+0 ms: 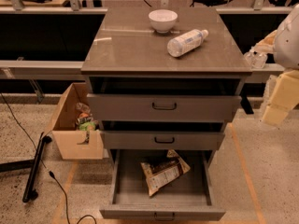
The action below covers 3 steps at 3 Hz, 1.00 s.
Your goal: Pick brown chip bag from bottom drawer and place on counter
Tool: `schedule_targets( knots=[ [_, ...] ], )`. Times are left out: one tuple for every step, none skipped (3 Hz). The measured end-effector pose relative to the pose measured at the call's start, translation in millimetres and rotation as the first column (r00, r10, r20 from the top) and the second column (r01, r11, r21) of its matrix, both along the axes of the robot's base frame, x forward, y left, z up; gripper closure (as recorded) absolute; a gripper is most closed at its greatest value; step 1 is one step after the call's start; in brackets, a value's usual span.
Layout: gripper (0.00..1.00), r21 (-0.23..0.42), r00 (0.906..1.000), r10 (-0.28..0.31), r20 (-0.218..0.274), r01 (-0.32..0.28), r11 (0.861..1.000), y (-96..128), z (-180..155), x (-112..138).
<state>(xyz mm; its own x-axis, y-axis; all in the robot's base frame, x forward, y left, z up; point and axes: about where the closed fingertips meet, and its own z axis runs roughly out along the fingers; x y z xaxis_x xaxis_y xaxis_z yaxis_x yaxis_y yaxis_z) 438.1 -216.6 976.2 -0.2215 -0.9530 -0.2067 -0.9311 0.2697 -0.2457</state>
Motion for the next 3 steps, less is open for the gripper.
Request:
schedule_targets(
  knots=[
    [0.00,0.000,1.0000,0.000,0.000,0.000,1.000,0,0,0],
    [0.00,0.004,0.9999,-0.010,-0.003,0.010,1.000,3,-31,4],
    [0.00,0.001,0.9995,0.022,-0.022,-0.022,1.000,14,-96,9]
  ],
)
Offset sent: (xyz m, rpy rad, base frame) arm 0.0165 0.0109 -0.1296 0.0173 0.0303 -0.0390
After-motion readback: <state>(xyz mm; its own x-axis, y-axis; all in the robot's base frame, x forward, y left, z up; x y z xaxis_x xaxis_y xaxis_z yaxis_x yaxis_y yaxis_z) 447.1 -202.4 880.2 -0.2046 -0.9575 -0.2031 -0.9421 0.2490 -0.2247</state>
